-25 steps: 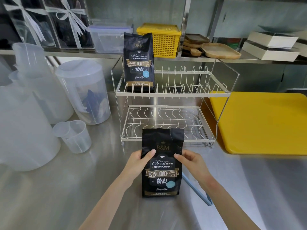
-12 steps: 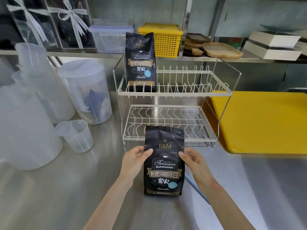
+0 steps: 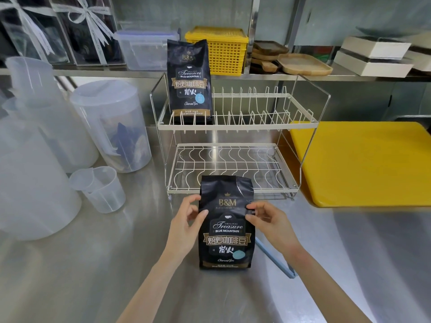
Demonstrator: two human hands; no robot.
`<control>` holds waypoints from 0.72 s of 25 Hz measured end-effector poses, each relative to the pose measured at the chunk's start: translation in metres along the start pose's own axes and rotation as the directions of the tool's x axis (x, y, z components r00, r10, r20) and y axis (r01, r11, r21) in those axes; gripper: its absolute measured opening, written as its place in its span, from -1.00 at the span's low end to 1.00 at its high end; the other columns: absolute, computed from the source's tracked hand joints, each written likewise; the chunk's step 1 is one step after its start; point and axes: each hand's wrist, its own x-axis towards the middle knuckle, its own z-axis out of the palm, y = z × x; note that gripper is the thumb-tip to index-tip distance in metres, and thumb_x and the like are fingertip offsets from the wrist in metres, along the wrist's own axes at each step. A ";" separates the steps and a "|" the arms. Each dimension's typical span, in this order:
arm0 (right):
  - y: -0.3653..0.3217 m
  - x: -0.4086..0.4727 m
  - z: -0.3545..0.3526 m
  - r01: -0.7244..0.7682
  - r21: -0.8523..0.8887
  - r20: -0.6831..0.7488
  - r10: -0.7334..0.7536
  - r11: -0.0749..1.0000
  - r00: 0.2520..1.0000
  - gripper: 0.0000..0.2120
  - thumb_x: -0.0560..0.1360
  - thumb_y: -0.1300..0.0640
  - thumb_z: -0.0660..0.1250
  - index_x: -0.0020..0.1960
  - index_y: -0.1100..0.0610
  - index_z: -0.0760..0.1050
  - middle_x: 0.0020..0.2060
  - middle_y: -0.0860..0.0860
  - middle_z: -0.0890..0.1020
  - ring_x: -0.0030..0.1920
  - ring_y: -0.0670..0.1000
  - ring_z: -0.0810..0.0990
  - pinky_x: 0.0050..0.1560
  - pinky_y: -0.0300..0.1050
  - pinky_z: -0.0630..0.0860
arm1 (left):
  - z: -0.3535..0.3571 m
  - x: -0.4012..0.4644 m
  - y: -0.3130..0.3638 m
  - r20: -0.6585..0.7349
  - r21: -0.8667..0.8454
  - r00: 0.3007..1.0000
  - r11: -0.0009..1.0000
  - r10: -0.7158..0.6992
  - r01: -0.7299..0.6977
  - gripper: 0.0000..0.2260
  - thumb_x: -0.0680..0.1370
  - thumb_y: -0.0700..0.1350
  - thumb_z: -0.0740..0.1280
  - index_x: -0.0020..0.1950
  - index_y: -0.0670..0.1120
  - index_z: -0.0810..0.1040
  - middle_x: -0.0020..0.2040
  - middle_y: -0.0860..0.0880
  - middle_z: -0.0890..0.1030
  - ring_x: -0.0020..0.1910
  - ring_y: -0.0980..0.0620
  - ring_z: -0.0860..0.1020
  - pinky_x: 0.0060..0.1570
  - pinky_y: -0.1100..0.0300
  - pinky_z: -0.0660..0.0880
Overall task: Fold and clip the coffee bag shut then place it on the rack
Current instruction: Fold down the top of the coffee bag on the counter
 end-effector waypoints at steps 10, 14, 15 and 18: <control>0.005 0.001 0.010 -0.022 0.009 -0.014 0.022 1.000 1.000 -0.75 0.43 0.19 0.33 -0.23 -0.18 0.49 -0.22 -0.05 0.58 -0.11 0.00 0.55 -0.22 -0.16 0.61 | -0.008 -0.002 0.005 0.083 0.106 0.997 0.994 -0.004 -0.005 -0.78 0.51 -0.23 0.22 -0.17 0.10 0.44 -0.19 0.10 0.53 -0.21 0.30 0.48 -0.17 0.57 0.33; 0.008 0.003 0.012 -0.003 -0.234 -0.035 -0.006 0.972 0.999 -0.75 0.43 0.14 0.33 0.07 -0.10 0.48 -0.06 -0.03 0.51 0.01 -0.06 0.44 -0.14 -0.26 0.50 | -0.013 0.002 0.007 0.224 0.217 0.974 0.976 -0.026 -0.024 -0.80 0.53 -0.21 0.21 0.08 0.02 0.50 -0.01 0.13 0.50 -0.06 0.21 0.48 -0.12 0.58 0.33; 0.008 0.004 0.013 0.009 -0.318 -0.045 -0.025 0.948 0.999 -0.70 0.43 0.13 0.33 0.15 -0.05 0.47 -0.05 -0.06 0.47 0.04 -0.06 0.40 -0.07 -0.23 0.45 | -0.012 0.002 0.008 0.237 0.256 0.971 0.966 -0.024 -0.039 -0.77 0.52 -0.19 0.23 0.15 0.00 0.48 0.02 0.11 0.49 -0.03 0.19 0.46 -0.09 0.54 0.32; 0.006 0.003 0.013 0.058 -0.436 -0.070 -0.098 0.898 0.993 -0.68 0.42 0.09 0.34 0.17 -0.01 0.48 -0.10 -0.10 0.45 0.05 -0.06 0.35 -0.07 -0.23 0.36 | -0.008 0.003 0.009 0.205 0.350 0.979 0.934 -0.005 -0.069 -0.73 0.50 -0.19 0.26 0.19 -0.05 0.47 0.03 -0.04 0.52 0.06 0.07 0.43 -0.03 0.39 0.25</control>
